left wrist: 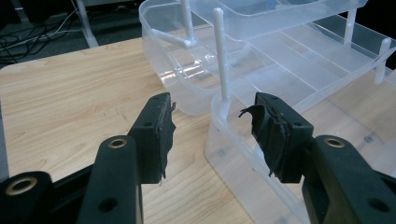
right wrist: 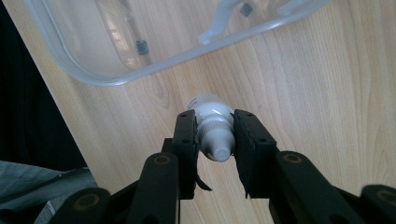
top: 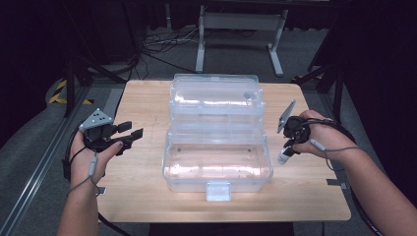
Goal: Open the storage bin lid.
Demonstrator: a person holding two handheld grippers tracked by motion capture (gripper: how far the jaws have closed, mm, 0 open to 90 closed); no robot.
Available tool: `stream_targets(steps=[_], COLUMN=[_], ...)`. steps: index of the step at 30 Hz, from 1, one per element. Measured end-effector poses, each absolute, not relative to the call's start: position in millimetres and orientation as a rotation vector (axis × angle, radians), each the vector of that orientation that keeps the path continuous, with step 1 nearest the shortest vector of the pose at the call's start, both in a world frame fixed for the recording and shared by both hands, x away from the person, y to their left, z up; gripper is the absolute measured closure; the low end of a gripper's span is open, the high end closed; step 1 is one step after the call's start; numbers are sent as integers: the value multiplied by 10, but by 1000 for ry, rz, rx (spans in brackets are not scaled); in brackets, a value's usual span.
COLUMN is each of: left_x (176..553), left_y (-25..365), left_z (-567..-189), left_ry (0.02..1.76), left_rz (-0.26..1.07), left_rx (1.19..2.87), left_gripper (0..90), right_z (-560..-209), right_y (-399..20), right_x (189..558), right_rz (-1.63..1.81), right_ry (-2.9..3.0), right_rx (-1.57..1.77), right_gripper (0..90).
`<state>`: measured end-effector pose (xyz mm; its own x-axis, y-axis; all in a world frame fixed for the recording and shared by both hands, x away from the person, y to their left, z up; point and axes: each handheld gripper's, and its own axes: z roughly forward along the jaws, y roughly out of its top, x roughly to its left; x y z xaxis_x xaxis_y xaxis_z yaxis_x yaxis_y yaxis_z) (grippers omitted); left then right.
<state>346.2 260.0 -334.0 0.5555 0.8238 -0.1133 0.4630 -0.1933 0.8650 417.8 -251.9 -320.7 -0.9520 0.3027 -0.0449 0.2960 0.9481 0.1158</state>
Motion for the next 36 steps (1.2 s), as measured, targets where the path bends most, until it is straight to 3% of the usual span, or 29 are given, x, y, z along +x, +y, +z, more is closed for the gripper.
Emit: stream_targets(steps=[19,36], left_x=[3456,3462], left_y=[2585,2581], left_z=[-3337,-3343], left_ry=[1045,1043], left_rz=[476,480], left_rx=[1846,1855], left_gripper=[482,479], right_z=[-2849,-2822], right_y=[-2293,-2049], right_x=[3971,3849], right_rz=[168,189], right_ry=[3021,3040], right_rx=[353,252], right_gripper=[715,715])
